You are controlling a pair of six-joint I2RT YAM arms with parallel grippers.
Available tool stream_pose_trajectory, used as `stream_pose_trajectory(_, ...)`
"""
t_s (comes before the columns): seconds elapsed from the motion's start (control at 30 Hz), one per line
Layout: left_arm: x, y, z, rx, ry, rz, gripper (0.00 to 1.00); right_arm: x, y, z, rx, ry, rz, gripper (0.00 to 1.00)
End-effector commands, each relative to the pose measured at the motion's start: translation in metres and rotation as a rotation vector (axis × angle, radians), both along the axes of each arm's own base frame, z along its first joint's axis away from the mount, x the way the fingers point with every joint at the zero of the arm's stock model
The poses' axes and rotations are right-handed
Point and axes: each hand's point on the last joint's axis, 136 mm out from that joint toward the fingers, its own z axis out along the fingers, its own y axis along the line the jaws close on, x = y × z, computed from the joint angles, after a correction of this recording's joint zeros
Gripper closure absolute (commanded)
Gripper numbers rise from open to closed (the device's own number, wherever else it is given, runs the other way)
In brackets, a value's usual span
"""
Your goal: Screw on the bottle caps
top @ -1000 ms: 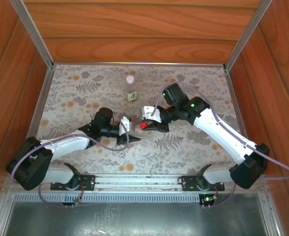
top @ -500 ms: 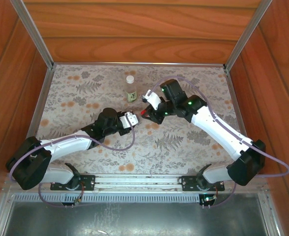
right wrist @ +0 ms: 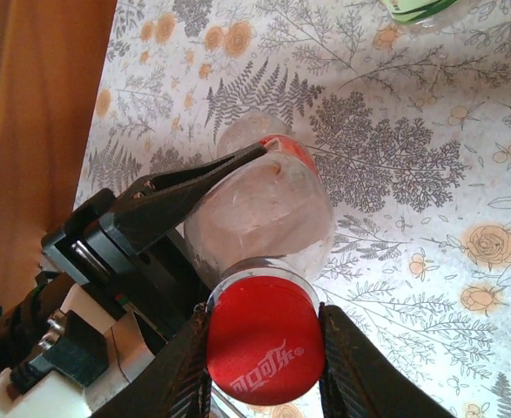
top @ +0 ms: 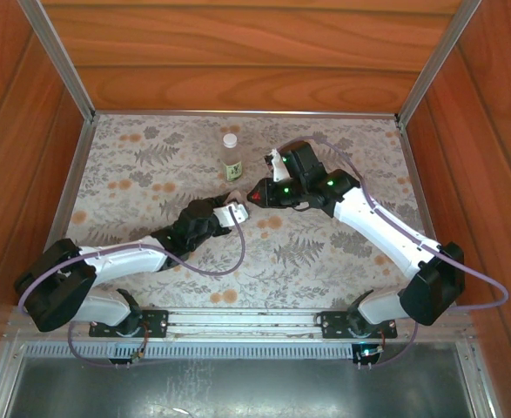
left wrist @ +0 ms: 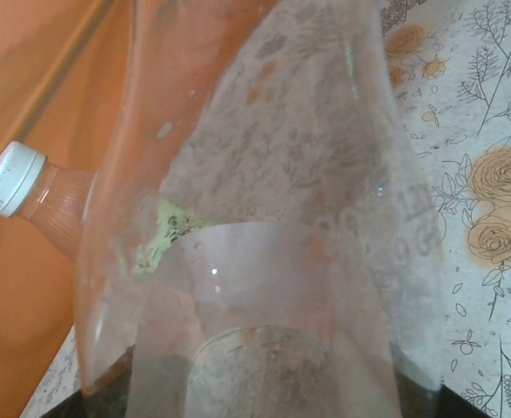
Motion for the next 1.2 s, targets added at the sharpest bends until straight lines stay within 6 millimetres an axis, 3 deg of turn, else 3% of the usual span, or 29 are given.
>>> stream_pose_trajectory(0.0,-0.02,-0.007,-0.021,0.014,0.065,-0.133,0.54,-0.015,0.008,0.031,0.071,-0.22,0.221,0.56)
stream_pose_trajectory(0.03,-0.029,-0.01,-0.024,-0.009,0.107,-0.185,0.54,-0.022,0.008,0.035,0.069,-0.325,0.325,0.5)
stream_pose_trajectory(0.2,-0.07,-0.022,-0.031,-0.126,0.354,-0.428,0.54,-0.061,-0.002,0.037,0.029,-0.704,0.757,0.45)
stream_pose_trajectory(0.3,-0.083,-0.024,-0.033,-0.146,0.441,-0.499,0.54,-0.074,-0.009,0.033,-0.002,-0.815,0.915,0.43)
stream_pose_trajectory(0.43,-0.094,-0.026,-0.029,-0.198,0.52,-0.575,0.54,-0.093,-0.017,0.031,-0.005,-0.825,1.097,0.45)
stream_pose_trajectory(0.67,-0.107,-0.029,-0.015,-0.26,0.573,-0.668,0.54,-0.089,-0.016,0.024,-0.05,-0.789,1.166,0.58)
stream_pose_trajectory(1.17,-0.11,-0.029,-0.013,-0.28,0.611,-0.697,0.54,-0.081,-0.005,0.016,-0.07,-0.772,1.196,0.6)
